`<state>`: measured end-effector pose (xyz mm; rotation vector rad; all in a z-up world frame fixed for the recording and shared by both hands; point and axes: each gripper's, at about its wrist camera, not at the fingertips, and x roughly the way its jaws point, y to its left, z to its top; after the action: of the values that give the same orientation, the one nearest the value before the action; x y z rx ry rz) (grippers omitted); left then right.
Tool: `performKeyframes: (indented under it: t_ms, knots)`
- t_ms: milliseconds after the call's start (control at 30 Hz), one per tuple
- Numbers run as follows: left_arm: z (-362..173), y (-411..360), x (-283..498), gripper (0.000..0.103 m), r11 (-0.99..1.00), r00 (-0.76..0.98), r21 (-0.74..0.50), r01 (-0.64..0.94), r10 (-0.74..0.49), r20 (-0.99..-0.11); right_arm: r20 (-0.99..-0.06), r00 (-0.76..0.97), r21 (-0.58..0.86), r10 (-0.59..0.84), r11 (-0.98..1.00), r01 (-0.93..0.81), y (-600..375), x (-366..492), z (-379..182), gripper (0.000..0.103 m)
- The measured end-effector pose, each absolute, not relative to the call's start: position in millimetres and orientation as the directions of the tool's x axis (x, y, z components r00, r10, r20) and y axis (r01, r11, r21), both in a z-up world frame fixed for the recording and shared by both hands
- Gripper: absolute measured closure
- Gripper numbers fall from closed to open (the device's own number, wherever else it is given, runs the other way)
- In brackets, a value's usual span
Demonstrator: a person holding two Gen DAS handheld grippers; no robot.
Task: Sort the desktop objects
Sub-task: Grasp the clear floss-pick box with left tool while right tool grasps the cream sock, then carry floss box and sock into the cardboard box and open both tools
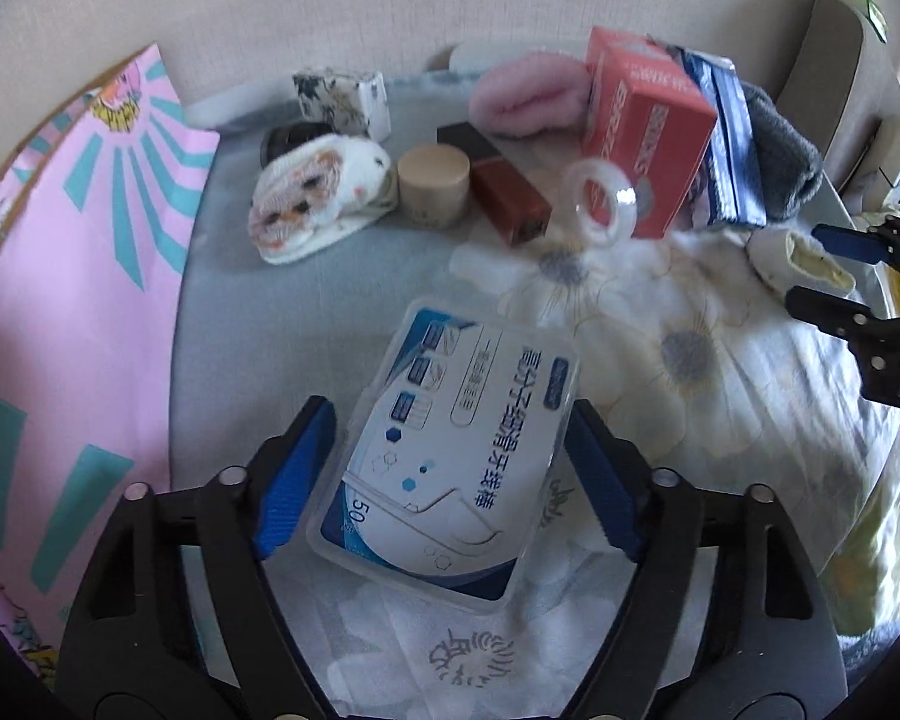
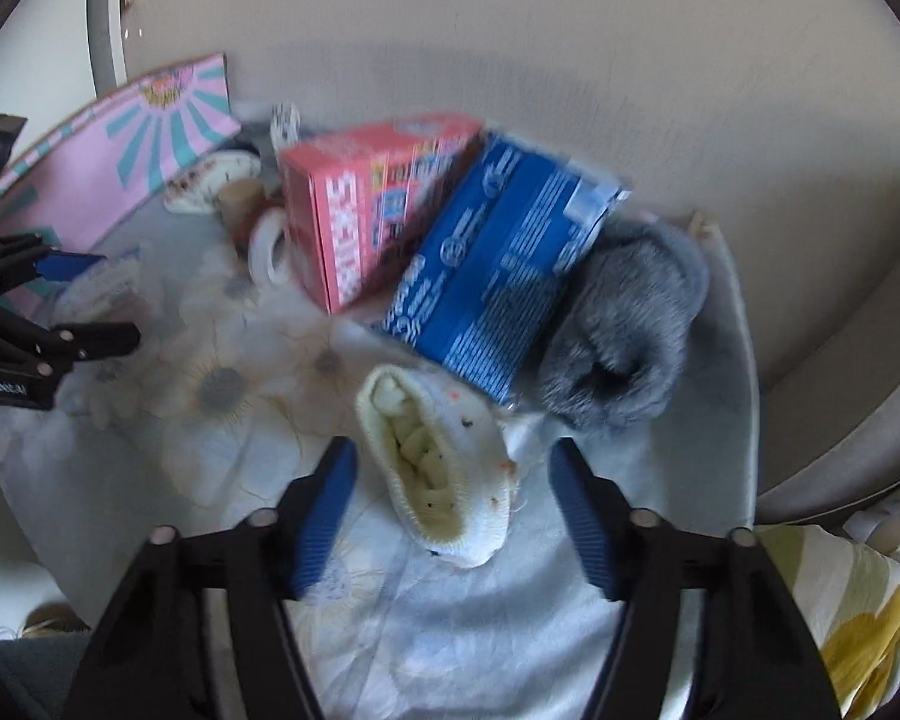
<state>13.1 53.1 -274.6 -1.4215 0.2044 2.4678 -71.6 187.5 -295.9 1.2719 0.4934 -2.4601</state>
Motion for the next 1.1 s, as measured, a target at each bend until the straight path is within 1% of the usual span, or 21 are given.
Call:
performKeyframes:
  t_ms: [67, 100, 133, 200, 267, 367, 533, 700, 833, 933, 1100]
  knots:
    - [-274.0, 51.5, 15.2, 0.033, -0.949, -0.475, -0.027, -0.314, 0.182, -0.861, -0.832, -0.541, -0.154, -0.128, -0.882, 0.445, 186.5, -73.9, -298.1, 0.056]
    - [-273.4, 51.3, 16.0, 0.035, -0.949, -0.476, -0.026, -0.314, 0.181, -0.861, -0.833, -0.537, -0.152, -0.129, -0.881, 0.447, 186.3, -74.7, -298.4, 0.059]
    - [-272.7, 51.3, 16.9, 0.037, -0.949, -0.480, -0.021, -0.313, 0.177, -0.859, -0.832, -0.540, -0.156, -0.127, -0.881, 0.447, 186.4, -75.0, -298.0, 0.065]
    - [-271.4, 52.6, 19.7, 0.041, -0.946, -0.491, -0.004, -0.325, 0.172, -0.854, -0.828, -0.546, -0.162, -0.125, -0.880, 0.446, 187.0, -75.0, -297.2, 0.067]
    - [-272.3, 55.5, 22.5, 0.043, -0.941, -0.498, 0.016, -0.337, 0.164, -0.851, -0.826, -0.550, -0.168, -0.123, -0.878, 0.449, 187.4, -74.5, -296.4, 0.069]
    - [-267.0, 53.6, 23.8, 0.045, -0.941, -0.501, 0.019, -0.337, 0.162, -0.850, -0.823, -0.554, -0.169, -0.126, -0.876, 0.451, 188.1, -73.2, -291.3, 0.070]
    - [-246.3, 52.3, 24.9, 0.045, -0.946, -0.507, 0.009, -0.325, 0.166, -0.846, -0.812, -0.567, -0.163, -0.136, -0.880, 0.445, 188.0, -69.5, -273.2, 0.070]
    - [-213.5, 52.3, 24.2, 0.045, -0.951, -0.511, 0.002, -0.309, 0.164, -0.844, -0.809, -0.568, -0.152, -0.152, -0.879, 0.452, 186.4, -61.4, -245.7, 0.070]
    - [-183.4, 46.3, 18.5, 0.045, -0.963, -0.506, -0.024, -0.269, 0.163, -0.847, -0.838, -0.522, -0.121, -0.160, -0.877, 0.464, 184.3, -65.0, -227.5, 0.070]
    - [-163.4, 35.8, 16.4, 0.045, -0.965, -0.528, -0.049, -0.257, 0.183, -0.829, -0.844, -0.514, -0.126, -0.157, -0.872, 0.473, 182.1, -63.6, -218.8, 0.070]
    - [-137.8, 19.9, 12.6, 0.045, -0.973, -0.549, -0.016, -0.232, 0.144, -0.823, -0.844, -0.516, -0.148, -0.147, -0.860, 0.488, 176.5, -60.6, -196.5, 0.070]
